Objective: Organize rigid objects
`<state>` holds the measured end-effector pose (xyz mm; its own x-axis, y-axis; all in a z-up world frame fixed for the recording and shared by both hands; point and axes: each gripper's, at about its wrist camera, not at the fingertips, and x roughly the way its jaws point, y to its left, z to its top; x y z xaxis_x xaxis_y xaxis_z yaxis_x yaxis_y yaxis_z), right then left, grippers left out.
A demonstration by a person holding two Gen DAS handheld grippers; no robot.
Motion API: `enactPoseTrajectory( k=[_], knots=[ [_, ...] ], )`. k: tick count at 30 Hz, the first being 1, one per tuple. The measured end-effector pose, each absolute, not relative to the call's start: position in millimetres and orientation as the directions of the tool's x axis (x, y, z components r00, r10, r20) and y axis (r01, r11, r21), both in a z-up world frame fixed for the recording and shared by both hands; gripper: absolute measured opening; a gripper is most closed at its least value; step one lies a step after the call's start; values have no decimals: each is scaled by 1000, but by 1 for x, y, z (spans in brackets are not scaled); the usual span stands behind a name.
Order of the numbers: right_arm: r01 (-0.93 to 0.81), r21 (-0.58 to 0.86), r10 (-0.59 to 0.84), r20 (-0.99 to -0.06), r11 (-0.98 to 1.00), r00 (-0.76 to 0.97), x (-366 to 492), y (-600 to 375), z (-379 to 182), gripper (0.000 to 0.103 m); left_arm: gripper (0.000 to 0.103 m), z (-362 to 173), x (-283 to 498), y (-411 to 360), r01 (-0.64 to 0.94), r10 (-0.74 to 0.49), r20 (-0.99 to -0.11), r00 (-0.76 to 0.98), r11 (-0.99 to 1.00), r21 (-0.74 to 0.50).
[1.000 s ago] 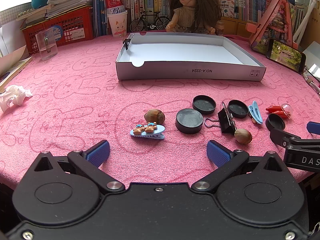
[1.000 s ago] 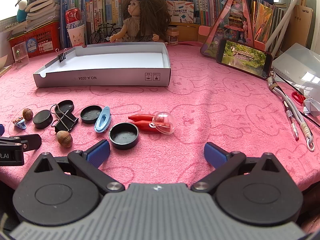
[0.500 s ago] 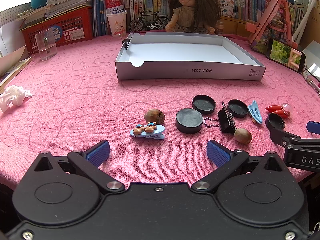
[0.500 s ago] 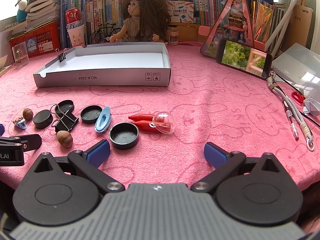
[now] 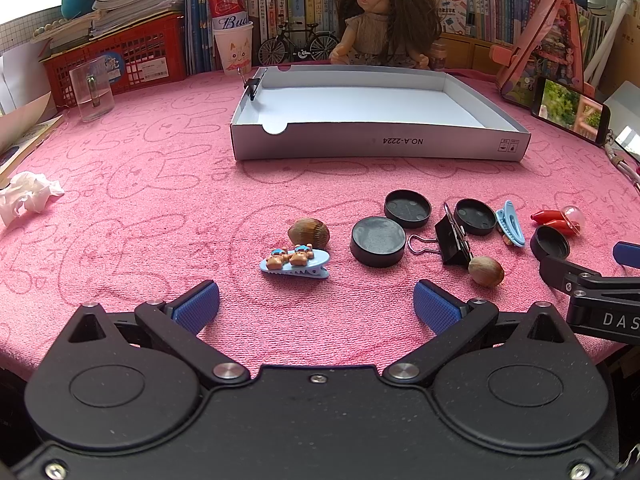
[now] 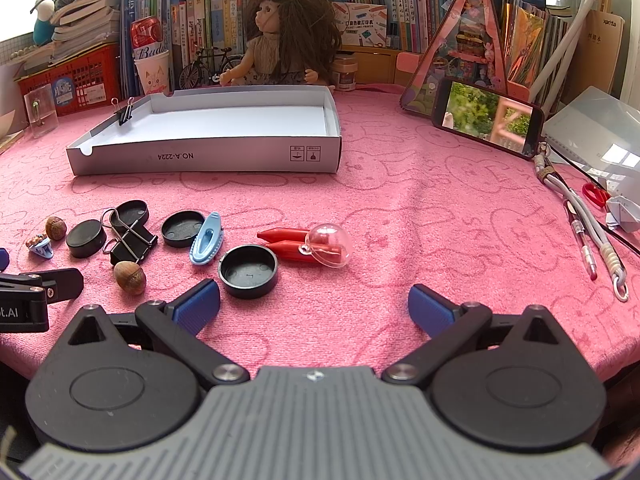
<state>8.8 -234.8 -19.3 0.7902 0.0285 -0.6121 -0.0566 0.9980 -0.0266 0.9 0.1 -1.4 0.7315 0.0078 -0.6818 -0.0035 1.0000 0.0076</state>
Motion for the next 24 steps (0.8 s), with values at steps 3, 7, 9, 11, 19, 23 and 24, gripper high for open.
enactPoseTrajectory(
  k=[3, 7, 9, 11, 19, 23, 24],
  knots=[
    [-57, -27, 29, -611, 998, 791, 9, -235, -19, 103, 103, -2, 1, 0, -3, 7, -681, 732, 1000, 7],
    [-64, -25, 35, -610, 998, 791, 8, -235, -18, 103, 103, -3, 1, -1, 2, 5, -677, 736, 1000, 10],
    [-65, -25, 36, -612, 998, 790, 8, -236, -17, 103, 103, -4, 0, -1, 5, 3, -676, 737, 1000, 11],
    [-66, -24, 38, -610, 998, 791, 8, -236, -18, 103, 103, -2, 0, 0, 10, 1, -671, 741, 1000, 13],
    [-80, -17, 55, -583, 997, 811, 4, -239, -22, 103, 103, -6, -7, 2, 14, -1, -636, 771, 1000, 15],
    [-90, -12, 68, -561, 996, 825, 3, -240, -24, 103, 103, -6, -8, 2, 22, -9, -634, 773, 1000, 12],
    [-94, -13, 71, -551, 995, 831, 2, -241, -25, 103, 103, -6, -8, 3, 26, -13, -634, 773, 1000, 11]
  ],
)
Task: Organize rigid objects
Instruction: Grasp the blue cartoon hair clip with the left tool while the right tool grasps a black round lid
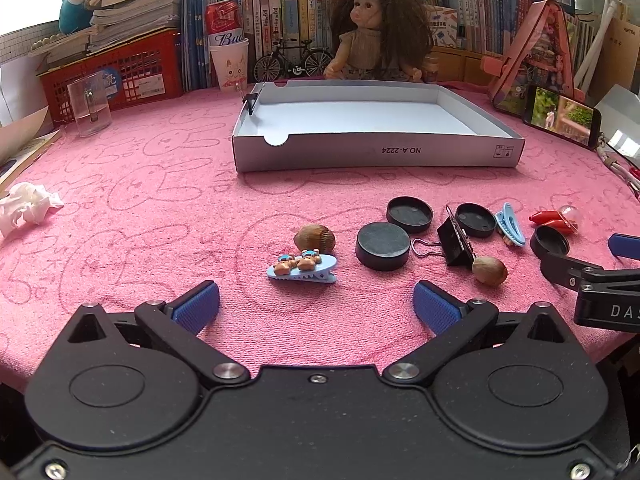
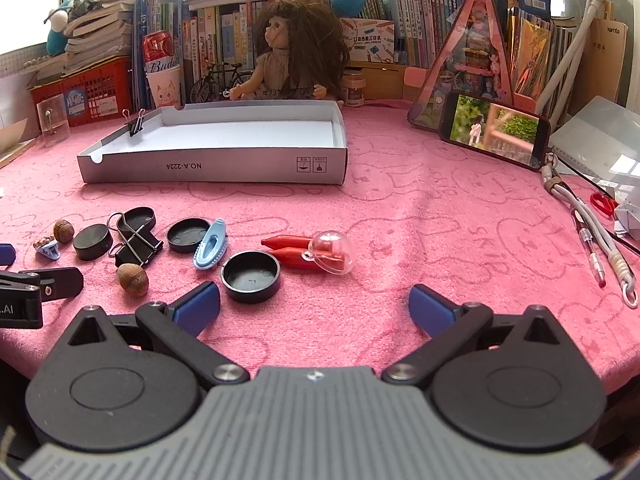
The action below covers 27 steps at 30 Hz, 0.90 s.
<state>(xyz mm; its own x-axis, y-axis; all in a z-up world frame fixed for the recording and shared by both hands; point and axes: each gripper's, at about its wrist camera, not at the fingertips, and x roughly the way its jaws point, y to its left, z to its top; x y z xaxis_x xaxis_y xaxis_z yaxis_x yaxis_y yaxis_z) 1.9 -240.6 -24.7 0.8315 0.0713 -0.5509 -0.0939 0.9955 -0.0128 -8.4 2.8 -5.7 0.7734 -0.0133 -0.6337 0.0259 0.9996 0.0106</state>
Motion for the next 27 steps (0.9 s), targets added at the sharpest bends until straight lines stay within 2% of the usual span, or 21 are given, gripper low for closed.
enactPoseTrajectory(
  k=[3, 8, 9, 11, 15, 17, 19, 27],
  knots=[
    [-107, -12, 84, -536, 994, 840, 0, -240, -25, 103, 100, -3, -9, 6, 37, -26, -628, 777, 999, 4],
    [-146, -4, 124, -510, 989, 851, -4, -236, -23, 99, 87, 0, -9, 12, 49, -33, -610, 792, 999, 9],
    [-152, -10, 127, -503, 988, 855, -5, -234, -22, 94, 85, 0, -9, 13, 49, -34, -607, 794, 999, 8],
    [-163, -14, 135, -490, 987, 861, -7, -231, -21, 87, 75, 1, -9, 17, 44, -33, -599, 800, 999, 3],
    [-171, -17, 142, -477, 985, 867, -10, -228, -20, 64, 61, 4, -9, 23, 42, -46, -587, 808, 999, -21],
    [-178, -14, 150, -481, 984, 864, -9, -227, -19, 59, 52, 4, -9, 26, 41, -52, -584, 810, 999, -32],
    [-181, -12, 152, -488, 983, 859, -8, -226, -20, 55, 48, 4, -9, 27, 37, -49, -581, 812, 999, -33],
    [-181, 2, 158, -500, 983, 852, -4, -223, -21, 46, 43, 2, -8, 25, 56, -81, -570, 818, 997, -61]
  ],
)
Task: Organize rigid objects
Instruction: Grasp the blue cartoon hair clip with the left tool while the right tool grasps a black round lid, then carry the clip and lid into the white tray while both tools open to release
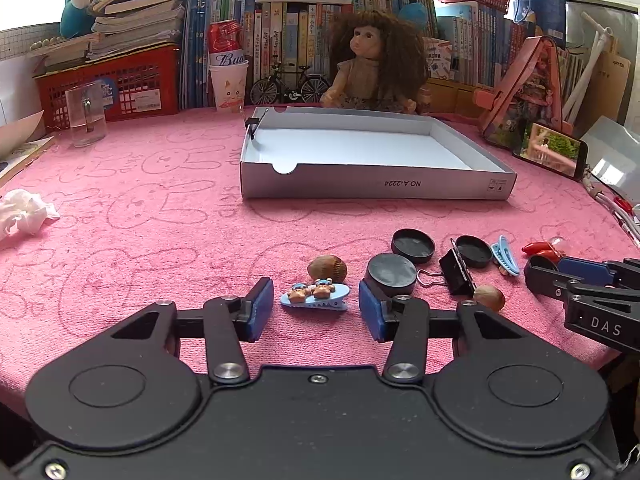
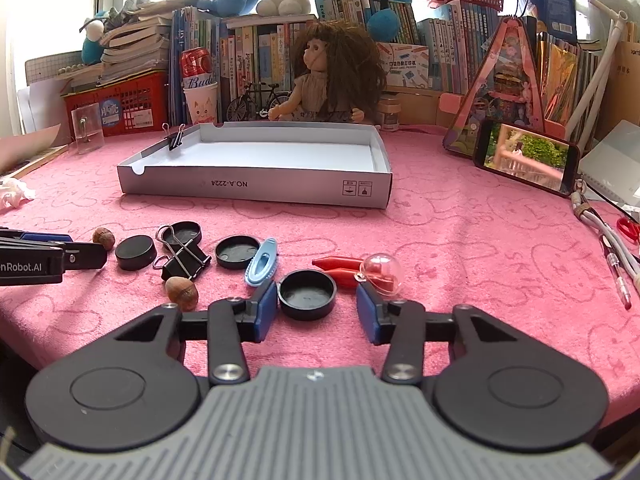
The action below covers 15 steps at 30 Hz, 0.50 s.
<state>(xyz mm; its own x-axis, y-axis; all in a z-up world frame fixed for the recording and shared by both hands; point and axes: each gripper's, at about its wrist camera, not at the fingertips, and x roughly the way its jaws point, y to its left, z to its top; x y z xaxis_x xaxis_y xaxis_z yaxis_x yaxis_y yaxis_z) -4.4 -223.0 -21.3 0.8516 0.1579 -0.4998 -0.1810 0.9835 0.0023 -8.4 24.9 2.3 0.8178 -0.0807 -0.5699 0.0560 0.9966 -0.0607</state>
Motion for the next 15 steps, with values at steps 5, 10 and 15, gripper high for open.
enactPoseTrajectory(
  k=[5, 10, 15],
  knots=[
    [-191, 4, 167, -497, 982, 851, -6, -220, -21, 37, 35, 3, -9, 24, 47, -82, -566, 820, 996, -76],
    [-214, 16, 195, -483, 977, 854, -8, -217, -15, 37, 35, 9, -11, 26, 42, -86, -552, 829, 995, -93],
    [-223, 7, 200, -467, 975, 861, -3, -213, -6, 37, 35, 19, -9, 23, 59, -95, -524, 846, 995, -85]
  ],
)
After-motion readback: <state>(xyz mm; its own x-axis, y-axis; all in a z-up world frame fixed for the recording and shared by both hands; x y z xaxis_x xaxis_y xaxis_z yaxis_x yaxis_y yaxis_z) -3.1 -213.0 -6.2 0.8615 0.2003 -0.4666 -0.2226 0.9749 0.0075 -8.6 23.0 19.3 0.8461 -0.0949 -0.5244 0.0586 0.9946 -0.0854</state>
